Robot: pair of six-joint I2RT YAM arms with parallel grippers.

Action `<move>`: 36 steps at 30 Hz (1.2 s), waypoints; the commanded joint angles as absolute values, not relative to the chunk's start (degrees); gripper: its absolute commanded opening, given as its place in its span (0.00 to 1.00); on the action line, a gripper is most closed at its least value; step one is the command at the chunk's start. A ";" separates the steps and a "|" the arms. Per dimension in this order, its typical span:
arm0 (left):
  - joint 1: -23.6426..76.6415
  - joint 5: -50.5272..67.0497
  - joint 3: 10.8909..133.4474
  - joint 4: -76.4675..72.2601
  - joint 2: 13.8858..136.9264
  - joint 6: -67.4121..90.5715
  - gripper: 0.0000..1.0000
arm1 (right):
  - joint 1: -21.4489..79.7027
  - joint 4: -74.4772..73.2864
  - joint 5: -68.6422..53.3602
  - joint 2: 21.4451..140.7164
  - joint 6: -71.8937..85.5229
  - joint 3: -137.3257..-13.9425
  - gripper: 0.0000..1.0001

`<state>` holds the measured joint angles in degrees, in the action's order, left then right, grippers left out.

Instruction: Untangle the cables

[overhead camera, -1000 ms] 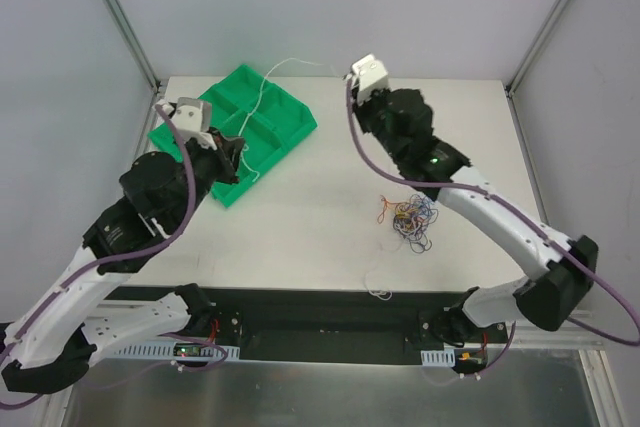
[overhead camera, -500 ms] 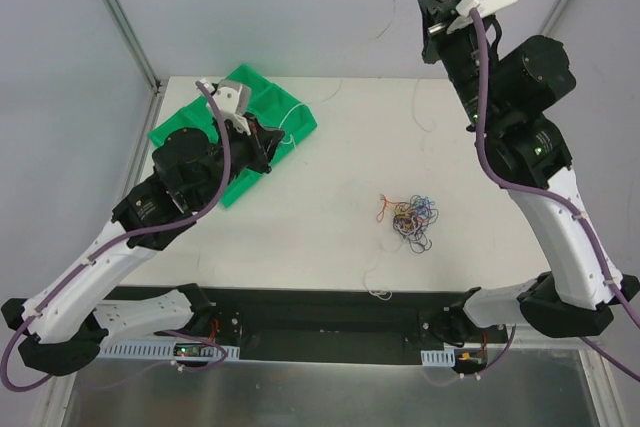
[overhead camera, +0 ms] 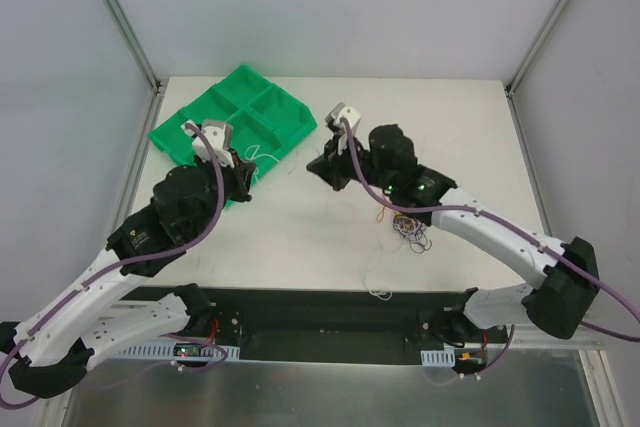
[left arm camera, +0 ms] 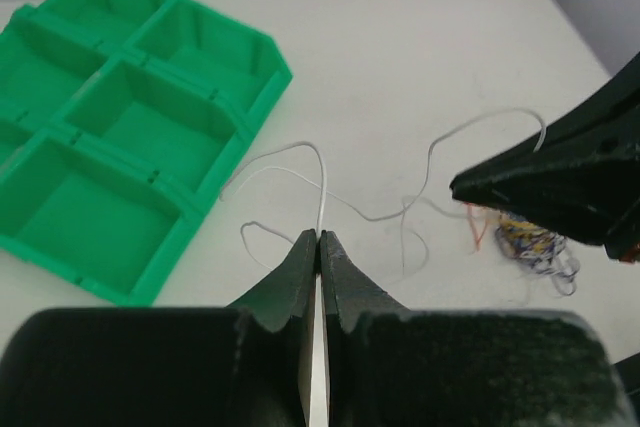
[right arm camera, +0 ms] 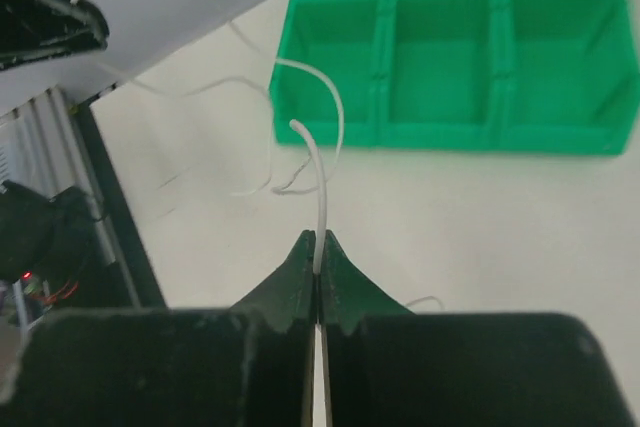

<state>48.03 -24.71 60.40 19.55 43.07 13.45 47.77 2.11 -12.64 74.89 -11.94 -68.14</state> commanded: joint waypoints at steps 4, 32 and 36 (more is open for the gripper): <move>48.51 -29.62 52.92 23.47 43.06 20.73 0.00 | 49.13 21.44 -18.90 78.83 9.39 -57.84 0.00; 48.43 -0.09 62.13 20.21 84.80 21.36 0.11 | 33.66 -5.27 -9.06 41.32 6.59 -30.50 0.64; 48.51 -0.09 63.54 20.39 89.11 20.57 0.36 | 33.13 -6.15 -8.62 37.97 5.98 -29.45 0.64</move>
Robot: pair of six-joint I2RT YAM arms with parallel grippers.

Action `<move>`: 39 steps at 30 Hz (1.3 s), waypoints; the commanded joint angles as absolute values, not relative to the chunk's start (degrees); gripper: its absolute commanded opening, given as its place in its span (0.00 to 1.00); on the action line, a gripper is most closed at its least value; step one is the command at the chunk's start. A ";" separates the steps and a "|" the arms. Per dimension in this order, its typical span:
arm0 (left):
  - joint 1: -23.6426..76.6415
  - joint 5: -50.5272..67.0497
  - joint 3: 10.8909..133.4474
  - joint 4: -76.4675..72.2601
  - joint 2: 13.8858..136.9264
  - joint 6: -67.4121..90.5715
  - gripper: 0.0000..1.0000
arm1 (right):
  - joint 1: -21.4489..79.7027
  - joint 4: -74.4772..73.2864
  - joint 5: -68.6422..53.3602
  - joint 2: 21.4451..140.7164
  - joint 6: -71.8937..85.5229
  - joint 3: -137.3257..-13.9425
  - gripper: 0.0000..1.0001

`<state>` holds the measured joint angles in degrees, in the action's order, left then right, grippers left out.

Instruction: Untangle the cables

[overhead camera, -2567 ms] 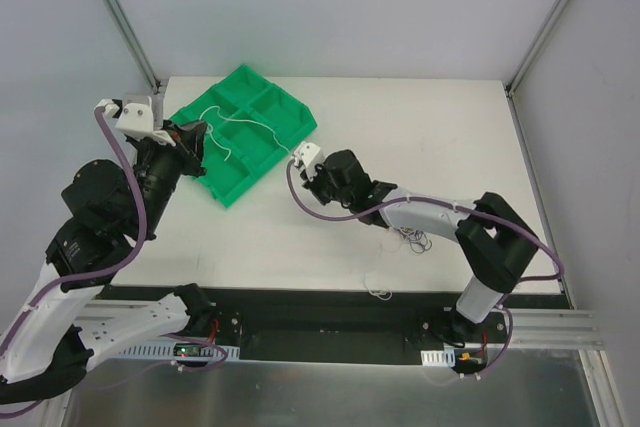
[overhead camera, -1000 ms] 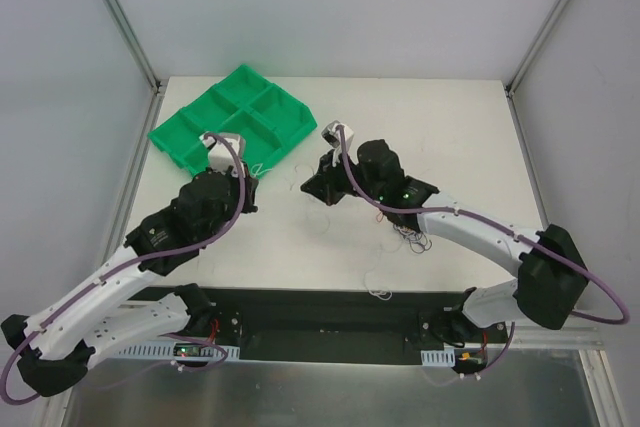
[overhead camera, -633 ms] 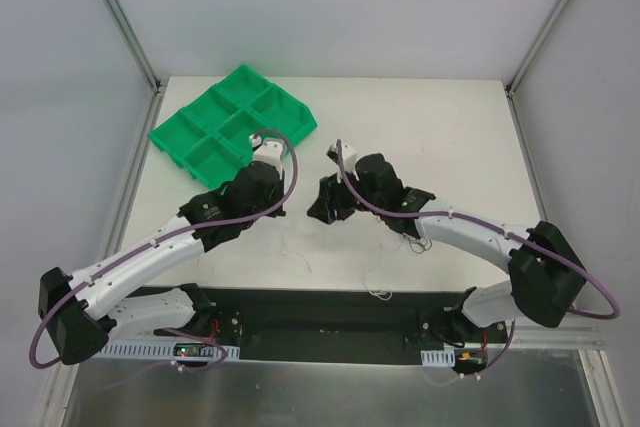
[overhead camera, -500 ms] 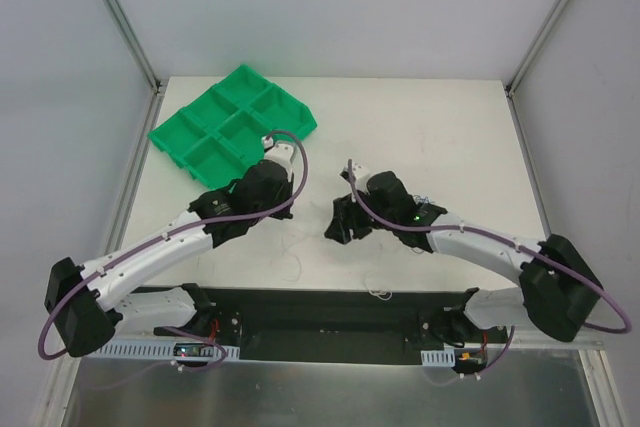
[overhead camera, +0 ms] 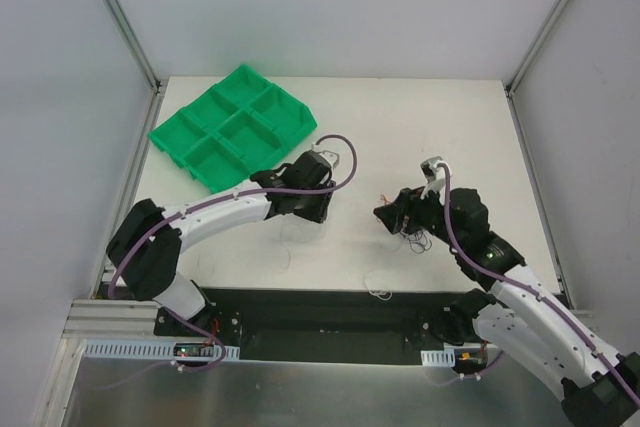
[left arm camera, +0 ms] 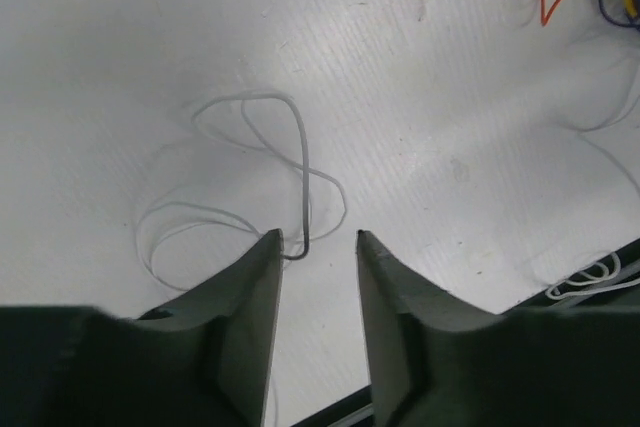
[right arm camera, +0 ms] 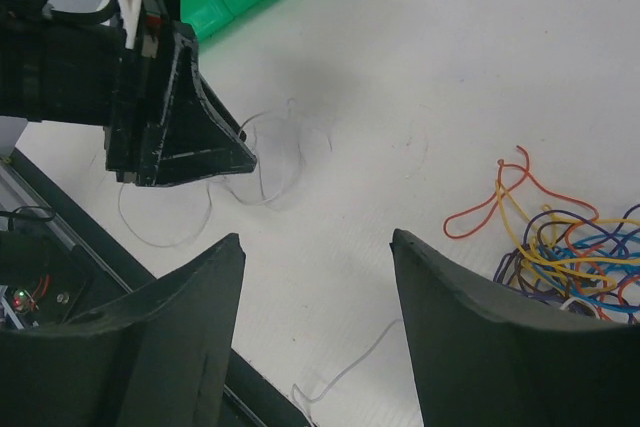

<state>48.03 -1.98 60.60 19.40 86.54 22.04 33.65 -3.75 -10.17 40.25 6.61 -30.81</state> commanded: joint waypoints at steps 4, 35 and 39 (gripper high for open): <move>48.52 -0.09 65.04 20.48 92.19 19.60 0.66 | 32.61 -6.15 -8.79 37.53 6.41 -28.57 0.64; 30.61 -0.53 63.37 15.39 71.91 15.65 0.00 | 31.99 -9.05 -8.00 34.54 4.75 -28.65 0.64; 23.66 -1.67 63.28 11.00 65.67 14.68 0.00 | 31.99 -8.09 -8.00 34.98 5.09 -28.48 0.64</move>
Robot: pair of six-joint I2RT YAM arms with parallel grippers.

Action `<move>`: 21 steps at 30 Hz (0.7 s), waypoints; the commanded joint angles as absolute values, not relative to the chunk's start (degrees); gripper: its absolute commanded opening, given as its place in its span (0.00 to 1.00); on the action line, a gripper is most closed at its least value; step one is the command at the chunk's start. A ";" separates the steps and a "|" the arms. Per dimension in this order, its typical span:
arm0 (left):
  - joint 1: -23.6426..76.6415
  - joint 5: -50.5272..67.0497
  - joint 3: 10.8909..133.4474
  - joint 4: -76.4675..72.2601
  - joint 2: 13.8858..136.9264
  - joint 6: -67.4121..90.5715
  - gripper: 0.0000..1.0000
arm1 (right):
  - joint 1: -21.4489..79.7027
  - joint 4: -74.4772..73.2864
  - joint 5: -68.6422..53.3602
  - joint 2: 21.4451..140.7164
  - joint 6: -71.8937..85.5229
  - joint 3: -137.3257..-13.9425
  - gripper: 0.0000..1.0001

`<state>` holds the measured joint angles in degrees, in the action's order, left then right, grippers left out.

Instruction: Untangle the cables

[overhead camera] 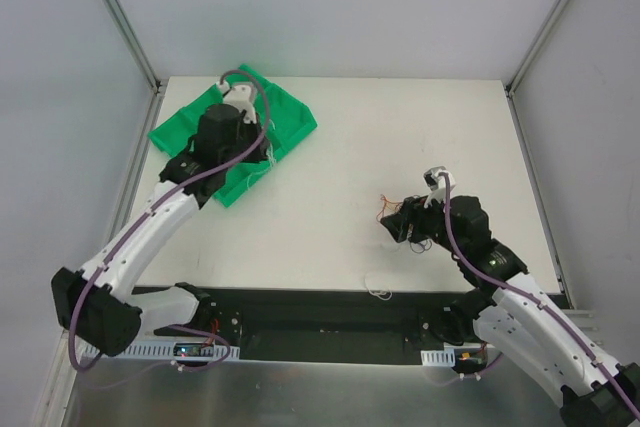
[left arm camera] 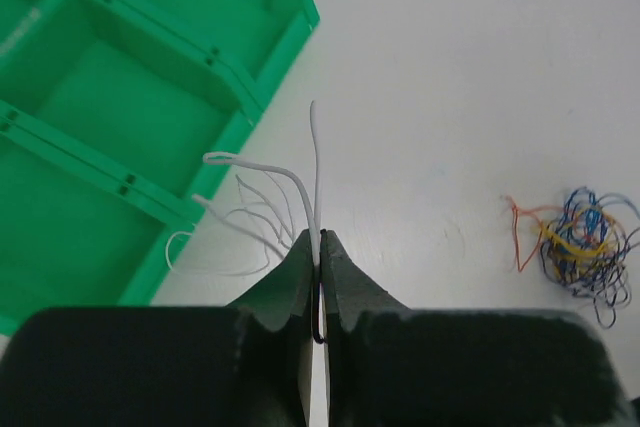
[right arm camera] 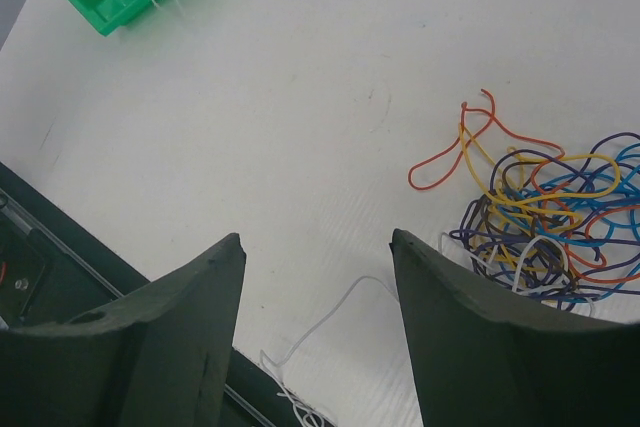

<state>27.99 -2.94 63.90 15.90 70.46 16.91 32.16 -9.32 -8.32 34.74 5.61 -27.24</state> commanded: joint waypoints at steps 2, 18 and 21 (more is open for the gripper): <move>20.58 -2.46 63.54 8.36 64.43 14.59 0.00 | 31.90 -6.77 -8.52 34.98 5.62 -27.69 0.64; -1.49 19.24 58.10 -11.24 70.05 18.19 0.00 | 31.73 -8.09 -7.12 33.05 6.24 -26.98 0.64; -1.76 21.70 58.09 -13.79 70.40 17.58 0.00 | 31.73 -8.17 -7.03 33.75 6.15 -27.51 0.64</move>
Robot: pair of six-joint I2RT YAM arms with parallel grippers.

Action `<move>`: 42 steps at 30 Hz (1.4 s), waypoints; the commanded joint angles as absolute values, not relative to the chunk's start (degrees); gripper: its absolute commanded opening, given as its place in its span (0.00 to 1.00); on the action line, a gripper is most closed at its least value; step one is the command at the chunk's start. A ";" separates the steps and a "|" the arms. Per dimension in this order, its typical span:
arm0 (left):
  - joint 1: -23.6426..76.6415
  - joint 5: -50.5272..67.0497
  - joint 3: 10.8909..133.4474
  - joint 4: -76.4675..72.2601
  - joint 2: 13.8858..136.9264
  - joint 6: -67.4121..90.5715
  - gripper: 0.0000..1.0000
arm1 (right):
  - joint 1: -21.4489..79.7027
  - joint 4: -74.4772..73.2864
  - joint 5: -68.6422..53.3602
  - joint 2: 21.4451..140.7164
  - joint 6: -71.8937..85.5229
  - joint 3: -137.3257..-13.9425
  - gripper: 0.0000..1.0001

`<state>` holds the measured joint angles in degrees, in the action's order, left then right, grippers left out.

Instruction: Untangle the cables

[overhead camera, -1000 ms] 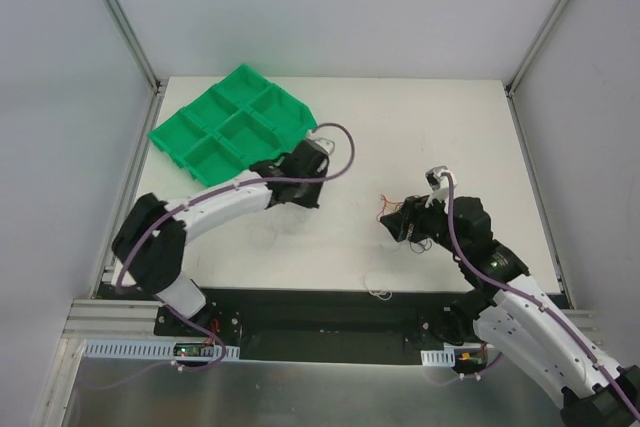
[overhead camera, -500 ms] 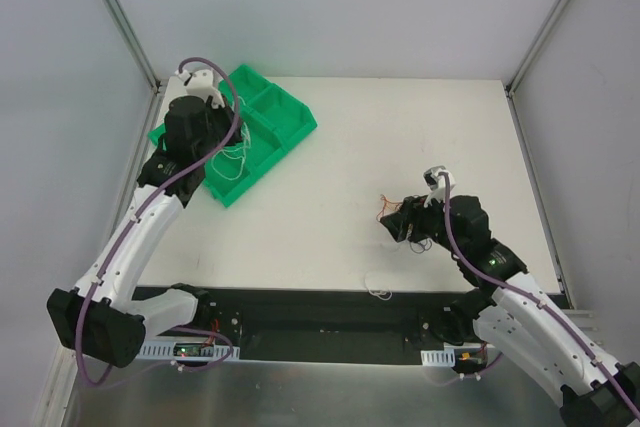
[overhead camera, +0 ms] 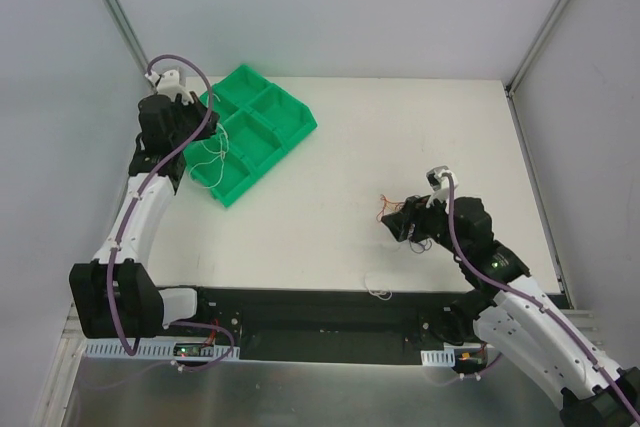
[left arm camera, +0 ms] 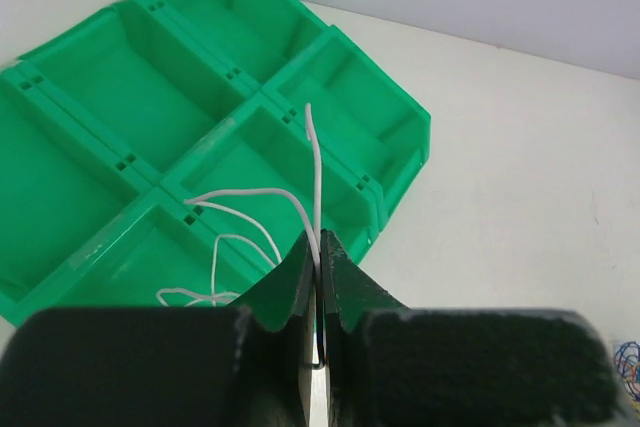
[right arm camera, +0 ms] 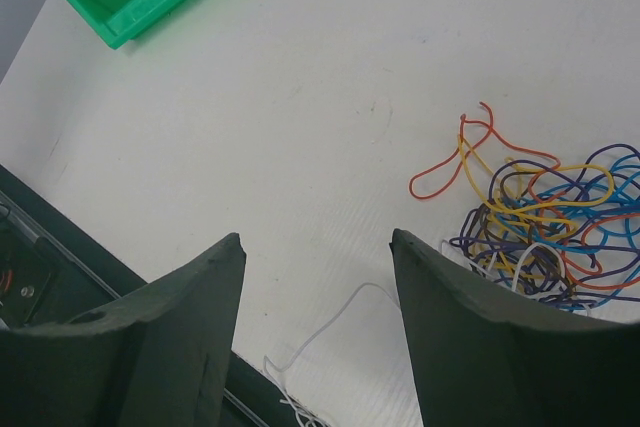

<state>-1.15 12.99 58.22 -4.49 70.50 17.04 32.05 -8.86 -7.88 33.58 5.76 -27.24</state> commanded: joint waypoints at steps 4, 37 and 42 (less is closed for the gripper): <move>-2.19 23.90 57.49 -16.42 70.58 17.93 0.00 | 31.82 -8.09 -7.38 34.80 6.24 -27.95 0.64; -7.73 10.02 59.32 5.18 90.08 41.39 0.00 | 31.64 -4.57 -8.35 41.74 7.29 -29.00 0.64; -7.91 10.02 60.11 6.76 91.14 42.37 0.00 | 31.73 -3.78 -9.93 43.15 7.65 -29.36 0.64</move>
